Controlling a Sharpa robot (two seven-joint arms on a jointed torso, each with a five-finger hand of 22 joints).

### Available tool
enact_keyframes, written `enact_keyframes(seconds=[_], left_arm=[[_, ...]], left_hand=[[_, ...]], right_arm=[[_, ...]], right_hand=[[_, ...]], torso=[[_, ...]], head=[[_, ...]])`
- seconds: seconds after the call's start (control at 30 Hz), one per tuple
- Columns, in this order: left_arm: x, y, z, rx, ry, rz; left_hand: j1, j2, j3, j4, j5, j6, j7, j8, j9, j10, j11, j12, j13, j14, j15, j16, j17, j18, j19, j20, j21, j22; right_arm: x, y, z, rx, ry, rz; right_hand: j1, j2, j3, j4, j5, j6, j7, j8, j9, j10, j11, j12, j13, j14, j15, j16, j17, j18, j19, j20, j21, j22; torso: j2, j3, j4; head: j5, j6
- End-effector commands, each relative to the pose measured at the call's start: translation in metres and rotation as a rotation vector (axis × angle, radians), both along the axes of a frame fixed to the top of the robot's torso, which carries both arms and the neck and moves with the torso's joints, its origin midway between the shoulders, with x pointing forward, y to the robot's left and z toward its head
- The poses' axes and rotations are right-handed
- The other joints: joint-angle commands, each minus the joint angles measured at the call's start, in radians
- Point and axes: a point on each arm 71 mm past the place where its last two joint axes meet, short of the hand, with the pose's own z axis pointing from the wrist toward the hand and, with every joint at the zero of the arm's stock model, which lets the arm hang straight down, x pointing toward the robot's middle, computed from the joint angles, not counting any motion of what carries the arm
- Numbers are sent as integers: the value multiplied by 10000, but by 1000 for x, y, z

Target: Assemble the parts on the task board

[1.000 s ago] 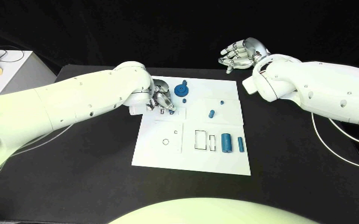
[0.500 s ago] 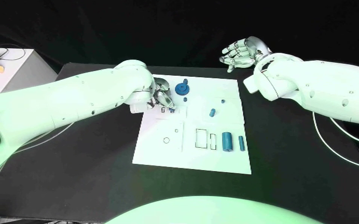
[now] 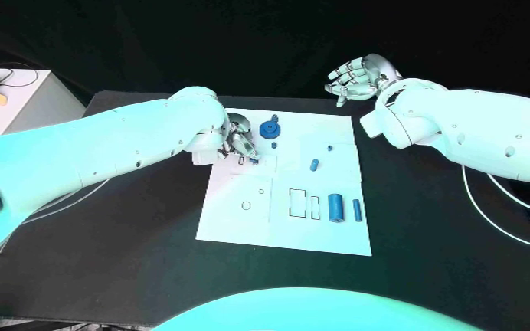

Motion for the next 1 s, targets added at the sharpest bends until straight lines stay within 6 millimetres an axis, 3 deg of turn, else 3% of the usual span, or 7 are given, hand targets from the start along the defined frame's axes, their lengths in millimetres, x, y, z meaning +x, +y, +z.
enact_keyframes(seconds=[0.03,1.0], left_arm=[[-2,-2,0,-2,131,-228],[-3,-1,-1,51,264,-298]], left_hand=[[85,5,1858,-1932,41,139,-76,30,1630,91,-2,-6,-15,471,-73,39,1314,-178,79,-17,64,26],[100,3,1847,-1948,39,160,-75,1,1627,99,-1,-13,-18,481,-73,47,1338,-185,91,-11,80,56]], right_arm=[[0,1,0,-52,-32,91],[0,1,-2,-59,150,221]], right_hand=[[-120,17,-5,77,14,31,290,47,-10,61,14,-27,-12,-55,-1,-43,-16,98,-66,-2,-36,-9],[-160,11,-21,103,-29,3,299,37,-24,43,24,-26,-52,-54,14,-96,-79,99,-59,15,-99,-99]], torso=[[-2,1,-7],[-7,6,4]], head=[[-13,-22],[-56,-77]])
